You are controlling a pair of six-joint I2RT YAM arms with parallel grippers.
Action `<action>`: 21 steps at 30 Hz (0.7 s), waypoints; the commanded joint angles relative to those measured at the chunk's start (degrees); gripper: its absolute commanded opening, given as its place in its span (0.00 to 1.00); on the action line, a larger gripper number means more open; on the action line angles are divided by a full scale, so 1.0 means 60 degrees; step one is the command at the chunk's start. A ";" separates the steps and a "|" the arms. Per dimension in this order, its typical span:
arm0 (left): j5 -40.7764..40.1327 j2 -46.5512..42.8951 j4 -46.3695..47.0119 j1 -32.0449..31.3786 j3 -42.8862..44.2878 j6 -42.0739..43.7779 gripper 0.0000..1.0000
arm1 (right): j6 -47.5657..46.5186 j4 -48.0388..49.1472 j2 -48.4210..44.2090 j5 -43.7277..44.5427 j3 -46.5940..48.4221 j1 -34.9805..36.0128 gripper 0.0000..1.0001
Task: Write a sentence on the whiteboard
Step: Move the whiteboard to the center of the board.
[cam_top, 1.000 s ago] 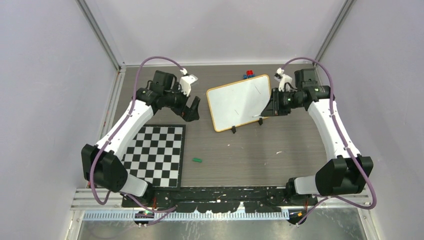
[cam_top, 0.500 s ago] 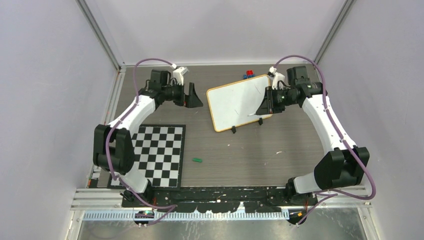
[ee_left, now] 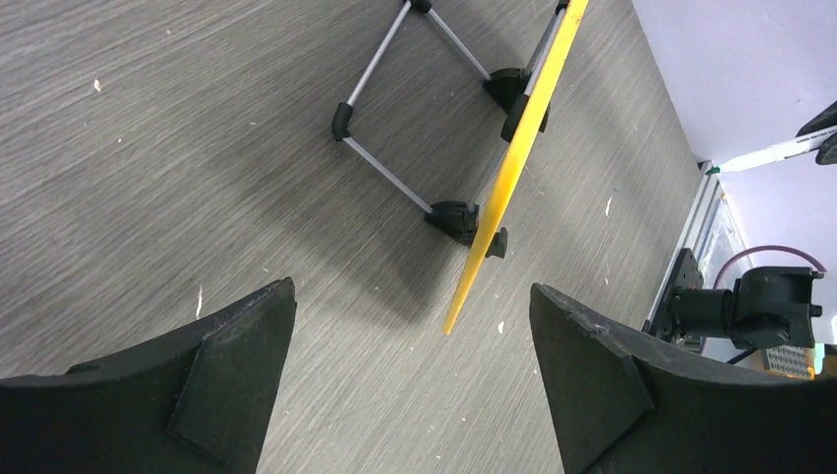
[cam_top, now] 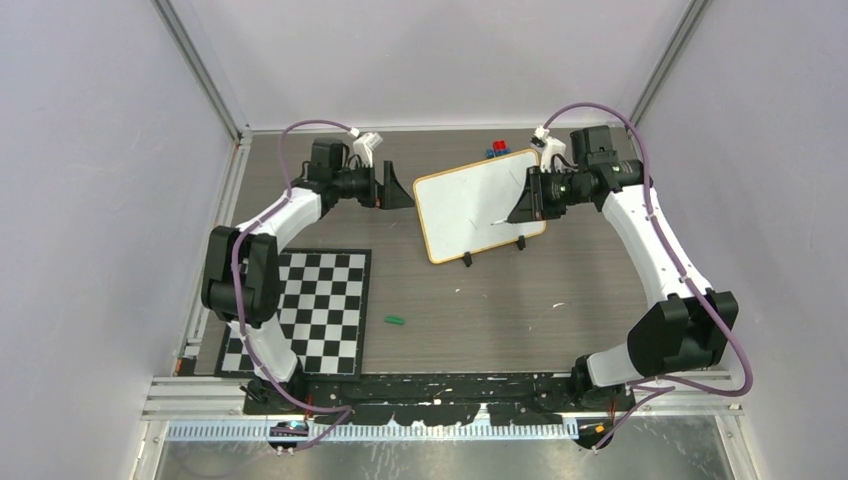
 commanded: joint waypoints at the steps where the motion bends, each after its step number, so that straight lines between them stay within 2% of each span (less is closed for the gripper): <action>1: 0.0549 0.0160 0.0897 0.0036 0.0209 -0.0181 0.90 | 0.0030 0.0267 0.0076 -0.0095 0.0535 0.0109 0.00; 8: 0.0899 0.0549 0.1578 -0.0013 0.0221 -0.0620 0.91 | 0.0044 0.0234 0.0268 -0.0055 0.0715 0.0232 0.00; 21: 0.1284 0.0908 0.1784 -0.0347 0.0271 -0.0608 0.89 | -0.0038 0.0142 0.0379 -0.0036 0.0919 0.0336 0.00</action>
